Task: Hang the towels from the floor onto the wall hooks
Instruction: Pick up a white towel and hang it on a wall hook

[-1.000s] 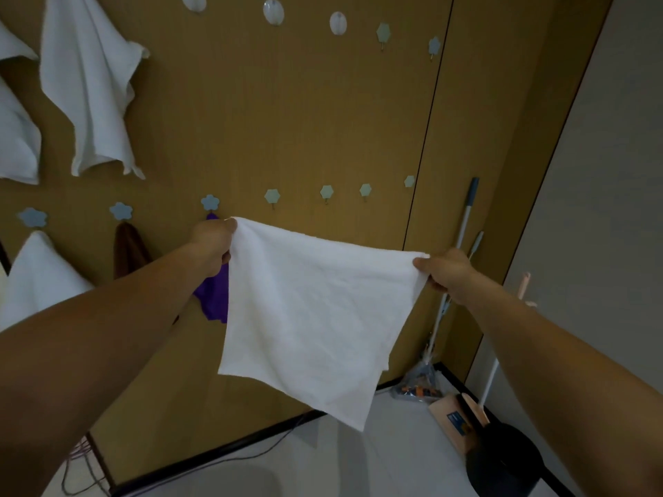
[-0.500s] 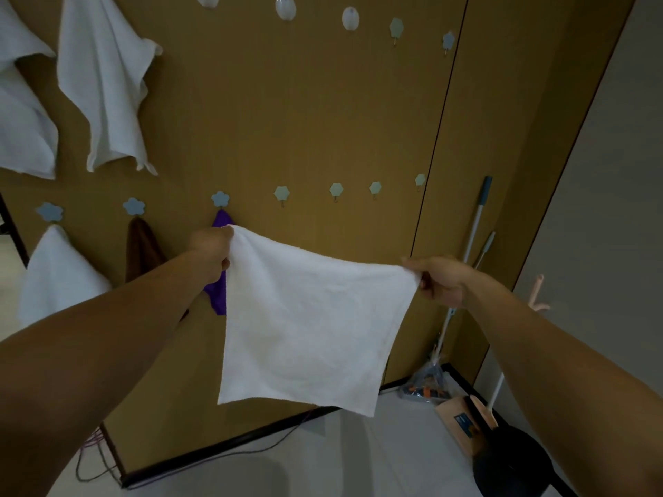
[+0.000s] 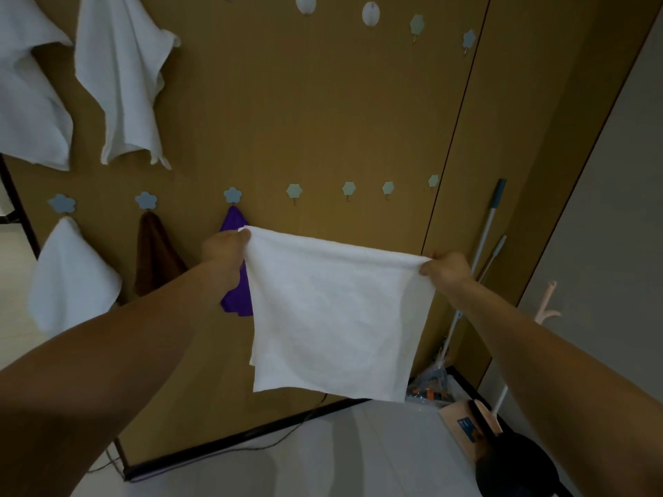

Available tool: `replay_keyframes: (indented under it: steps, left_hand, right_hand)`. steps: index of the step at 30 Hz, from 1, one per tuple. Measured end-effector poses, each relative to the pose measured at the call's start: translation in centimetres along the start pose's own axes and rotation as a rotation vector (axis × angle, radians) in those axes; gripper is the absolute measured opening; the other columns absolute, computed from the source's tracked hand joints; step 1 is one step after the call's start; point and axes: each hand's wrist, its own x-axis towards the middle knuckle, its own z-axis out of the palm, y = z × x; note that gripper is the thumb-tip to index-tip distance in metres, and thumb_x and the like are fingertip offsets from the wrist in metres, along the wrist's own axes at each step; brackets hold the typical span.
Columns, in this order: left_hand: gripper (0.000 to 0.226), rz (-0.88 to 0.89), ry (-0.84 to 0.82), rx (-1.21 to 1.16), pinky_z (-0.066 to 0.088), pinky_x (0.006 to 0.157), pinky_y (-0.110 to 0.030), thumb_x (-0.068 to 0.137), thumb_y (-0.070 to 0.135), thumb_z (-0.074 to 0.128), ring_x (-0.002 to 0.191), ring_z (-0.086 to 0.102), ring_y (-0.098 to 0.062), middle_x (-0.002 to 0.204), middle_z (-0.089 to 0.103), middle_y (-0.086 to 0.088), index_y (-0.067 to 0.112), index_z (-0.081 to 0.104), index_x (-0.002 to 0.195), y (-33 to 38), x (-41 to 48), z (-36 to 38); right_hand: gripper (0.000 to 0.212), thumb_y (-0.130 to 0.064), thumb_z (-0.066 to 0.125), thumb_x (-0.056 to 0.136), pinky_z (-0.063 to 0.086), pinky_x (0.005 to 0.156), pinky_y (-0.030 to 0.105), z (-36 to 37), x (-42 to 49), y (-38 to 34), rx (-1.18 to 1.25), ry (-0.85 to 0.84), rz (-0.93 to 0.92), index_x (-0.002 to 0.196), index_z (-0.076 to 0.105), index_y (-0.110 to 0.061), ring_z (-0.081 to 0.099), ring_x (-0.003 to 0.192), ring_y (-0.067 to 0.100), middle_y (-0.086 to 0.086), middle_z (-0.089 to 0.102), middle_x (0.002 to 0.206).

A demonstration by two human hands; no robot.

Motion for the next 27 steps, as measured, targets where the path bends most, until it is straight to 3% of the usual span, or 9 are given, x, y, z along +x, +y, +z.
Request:
replay_keyframes:
  steps: [2, 4, 7, 11, 16, 20, 23, 27]
  left_hand:
    - [0.017, 0.014, 0.025, -0.032, 0.044, 0.073, -0.029, 0.085, 0.031, 0.069, 0.077, 0.053, -0.014, 0.081, 0.057, 0.002, 0.017, 0.060, 0.082, -0.1, 0.4, -0.2]
    - [0.016, 0.038, 0.039, -0.068, 0.044, 0.075, -0.029, 0.083, 0.032, 0.071, 0.079, 0.055, -0.014, 0.082, 0.060, 0.005, 0.021, 0.061, 0.080, 0.1, 0.8, -0.5]
    - [0.014, 0.081, 0.025, -0.147, 0.045, 0.070, -0.026, 0.083, 0.029, 0.071, 0.077, 0.058, -0.011, 0.080, 0.063, 0.007, 0.026, 0.063, 0.072, 0.8, 1.3, -1.0]
    - [0.012, 0.145, 0.056, -0.154, 0.042, 0.062, -0.022, 0.087, 0.024, 0.067, 0.071, 0.056, -0.009, 0.076, 0.061, 0.007, 0.019, 0.064, 0.077, 1.7, 2.4, -1.5]
    - [0.030, 0.084, -0.014, 0.029, 0.041, 0.078, -0.032, 0.096, 0.027, 0.048, 0.066, 0.045, -0.016, 0.070, 0.044, 0.002, 0.021, 0.044, 0.067, 3.0, 4.2, -2.0]
    - [0.034, 0.036, -0.038, 0.167, 0.038, 0.065, -0.028, 0.101, 0.024, 0.041, 0.060, 0.037, -0.014, 0.072, 0.041, -0.003, 0.015, 0.042, 0.068, 2.9, 5.6, -2.8]
    - [0.033, 0.023, -0.057, 0.148, 0.034, 0.059, -0.025, 0.101, 0.022, 0.040, 0.061, 0.037, -0.014, 0.073, 0.042, -0.004, 0.012, 0.044, 0.070, 3.0, 6.2, -2.5]
    - [0.033, 0.021, -0.030, 0.078, 0.039, 0.074, -0.028, 0.101, 0.026, 0.041, 0.066, 0.042, -0.015, 0.075, 0.045, -0.002, 0.014, 0.048, 0.071, 3.0, 6.6, -1.2]
  right_hand:
    - [0.008, -0.002, 0.060, 0.081, 0.052, 0.072, 0.037, 0.3, 0.2, -0.4, 0.054, 0.013, 0.017, 0.082, 0.064, -0.009, 0.057, 0.075, 0.024, 0.012, 0.062, 0.089]
    - [0.012, -0.004, 0.059, 0.080, 0.052, 0.076, 0.040, 0.4, 0.5, -0.7, 0.090, 0.066, 0.027, 0.089, 0.066, -0.007, 0.055, 0.074, 0.022, 0.008, 0.061, 0.086]
    - [0.011, -0.012, 0.054, 0.085, 0.050, 0.075, 0.040, 1.0, 0.8, -1.5, -0.017, 0.104, 0.006, 0.085, 0.064, -0.008, 0.055, 0.073, 0.021, 0.006, 0.058, 0.081]
    - [0.030, -0.013, 0.041, 0.092, 0.041, 0.066, 0.038, 2.3, 1.1, -3.1, -0.195, 0.208, -0.057, 0.063, 0.048, -0.011, 0.047, 0.065, 0.023, 0.007, 0.047, 0.066]
    - [0.027, -0.013, 0.047, 0.088, 0.032, 0.051, 0.031, 4.1, 1.6, -4.4, 0.035, 0.310, 0.010, 0.061, 0.045, -0.013, 0.041, 0.059, 0.019, 0.004, 0.043, 0.063]
    - [0.022, -0.015, 0.053, 0.085, 0.041, 0.061, 0.035, 4.9, 1.6, -4.0, 0.060, 0.301, 0.031, 0.063, 0.051, -0.013, 0.046, 0.062, 0.020, 0.005, 0.049, 0.067]
    - [0.024, -0.014, 0.054, 0.084, 0.038, 0.057, 0.032, 5.1, 2.1, -3.8, 0.080, 0.316, 0.029, 0.060, 0.051, -0.013, 0.045, 0.060, 0.019, 0.004, 0.048, 0.064]
    - [0.018, -0.013, 0.052, 0.086, 0.038, 0.058, 0.030, 5.5, 3.5, -3.5, 0.225, 0.296, 0.041, 0.068, 0.055, -0.010, 0.046, 0.065, 0.019, 0.006, 0.049, 0.069]
